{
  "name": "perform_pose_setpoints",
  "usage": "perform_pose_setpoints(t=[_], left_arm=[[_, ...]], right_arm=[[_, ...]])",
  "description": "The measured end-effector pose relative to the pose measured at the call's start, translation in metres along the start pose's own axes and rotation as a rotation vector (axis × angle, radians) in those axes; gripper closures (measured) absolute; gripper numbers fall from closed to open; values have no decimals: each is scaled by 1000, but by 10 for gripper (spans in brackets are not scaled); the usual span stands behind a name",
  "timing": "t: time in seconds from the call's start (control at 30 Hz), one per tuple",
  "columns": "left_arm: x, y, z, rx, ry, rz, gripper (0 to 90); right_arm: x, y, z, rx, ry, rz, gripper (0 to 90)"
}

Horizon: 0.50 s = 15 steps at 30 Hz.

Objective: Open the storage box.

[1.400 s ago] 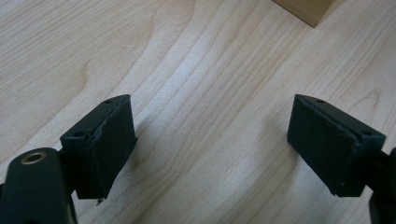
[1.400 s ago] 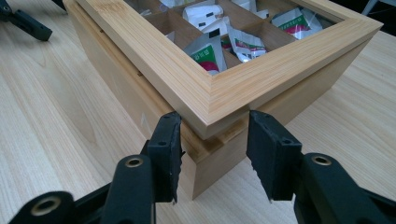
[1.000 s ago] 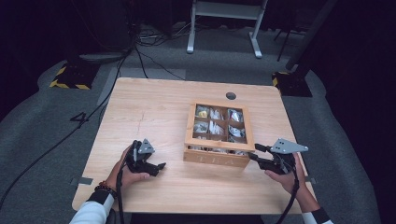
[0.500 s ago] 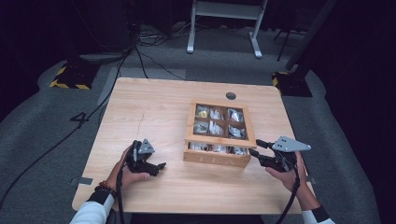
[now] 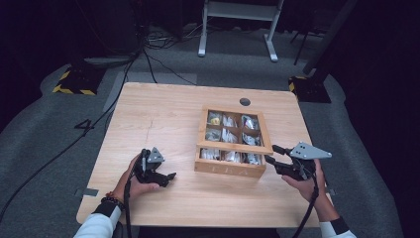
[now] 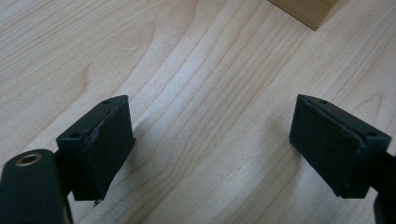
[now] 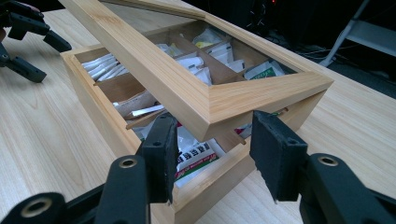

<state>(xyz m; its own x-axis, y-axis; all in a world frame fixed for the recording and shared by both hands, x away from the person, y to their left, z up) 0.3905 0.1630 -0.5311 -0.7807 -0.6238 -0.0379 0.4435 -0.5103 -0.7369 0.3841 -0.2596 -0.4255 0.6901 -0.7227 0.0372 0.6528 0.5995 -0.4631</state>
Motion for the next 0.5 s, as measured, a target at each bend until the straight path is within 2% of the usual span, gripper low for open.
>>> perform_pose_setpoints(t=[0.07,0.1,0.23,0.4,0.5], left_arm=[[0,1,6,1,-6,-32,193],[-1,0,12,13,-9,-33,186],[2,-6,40,107,22,-19,183],[7,-13,77,195,97,4,184],[9,-18,95,248,120,12,188]], right_arm=[[0,0,1,1,4,1,522],[0,0,1,3,4,1,522],[1,0,2,3,5,-1,520],[2,0,5,17,11,0,517],[3,-1,6,14,12,1,515]])
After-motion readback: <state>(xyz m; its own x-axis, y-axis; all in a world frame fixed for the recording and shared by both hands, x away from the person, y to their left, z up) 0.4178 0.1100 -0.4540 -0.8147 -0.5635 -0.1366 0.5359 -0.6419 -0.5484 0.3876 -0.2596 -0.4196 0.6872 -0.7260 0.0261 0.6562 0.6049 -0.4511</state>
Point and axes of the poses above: each handheld gripper's, and its own axes: y roughly forward along the jaws, z roughly out of its top, x roughly to its right, the point moved 4 cm from there along y, roughly forward along the jaws, and after that the axes turned 5 degrees about y, right-handed, at the moved point
